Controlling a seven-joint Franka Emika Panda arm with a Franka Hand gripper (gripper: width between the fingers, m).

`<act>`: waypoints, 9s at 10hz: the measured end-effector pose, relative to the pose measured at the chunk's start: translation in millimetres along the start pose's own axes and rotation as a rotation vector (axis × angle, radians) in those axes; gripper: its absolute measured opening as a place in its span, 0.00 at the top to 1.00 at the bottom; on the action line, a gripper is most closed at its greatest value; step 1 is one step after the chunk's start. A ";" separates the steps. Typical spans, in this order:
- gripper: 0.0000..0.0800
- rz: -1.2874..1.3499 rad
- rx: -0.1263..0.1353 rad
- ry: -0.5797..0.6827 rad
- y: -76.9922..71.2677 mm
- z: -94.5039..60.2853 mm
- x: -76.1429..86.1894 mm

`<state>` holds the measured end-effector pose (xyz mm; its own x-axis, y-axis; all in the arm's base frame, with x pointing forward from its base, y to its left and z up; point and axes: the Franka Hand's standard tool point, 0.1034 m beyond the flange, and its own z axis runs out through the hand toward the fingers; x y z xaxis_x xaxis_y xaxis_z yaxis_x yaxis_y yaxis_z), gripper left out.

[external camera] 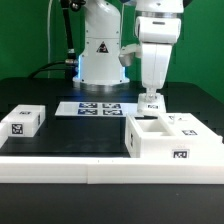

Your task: Assemble cabinet

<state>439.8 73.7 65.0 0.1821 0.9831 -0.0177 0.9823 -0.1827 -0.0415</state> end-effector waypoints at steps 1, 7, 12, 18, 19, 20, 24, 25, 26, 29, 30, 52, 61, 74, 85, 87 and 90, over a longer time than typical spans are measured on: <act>0.91 0.003 -0.005 0.001 3.6 -1.9 -0.2; 0.91 -0.026 -0.002 0.000 6.8 -0.3 -8.9; 0.91 -0.060 0.002 -0.001 12.0 0.5 -12.3; 0.91 -0.069 0.003 0.000 23.8 0.8 -13.1; 0.91 -0.069 0.001 0.002 26.0 0.6 -12.4; 0.91 -0.069 0.002 0.002 25.7 1.1 -12.5; 0.91 -0.096 -0.003 0.012 28.9 7.8 -14.1; 0.91 -0.107 -0.024 0.022 41.2 6.5 -14.0; 0.91 -0.108 -0.035 0.027 50.5 4.8 -11.5; 0.91 -0.126 -0.051 0.034 73.2 1.9 -5.3; 0.91 -0.124 -0.051 0.034 72.9 2.0 -5.6; 0.01 -0.136 -0.066 0.045 135.6 -0.2 7.0; 0.00 0.244 -0.136 0.087 95.6 -16.6 5.1; 0.00 1.219 -0.082 0.257 70.5 -4.9 -1.8; 0.00 1.653 -0.007 0.198 46.9 14.9 38.1; 0.00 1.550 0.004 0.158 50.4 16.3 38.4; 0.00 1.540 0.027 0.125 52.4 17.6 36.6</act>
Offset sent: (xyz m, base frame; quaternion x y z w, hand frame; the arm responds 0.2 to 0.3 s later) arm 0.0000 0.0000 0.0000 0.0000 0.0000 0.0000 1.0000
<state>497.2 99.9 44.6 0.9875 -0.1561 0.0221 -0.1539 -0.9848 -0.0800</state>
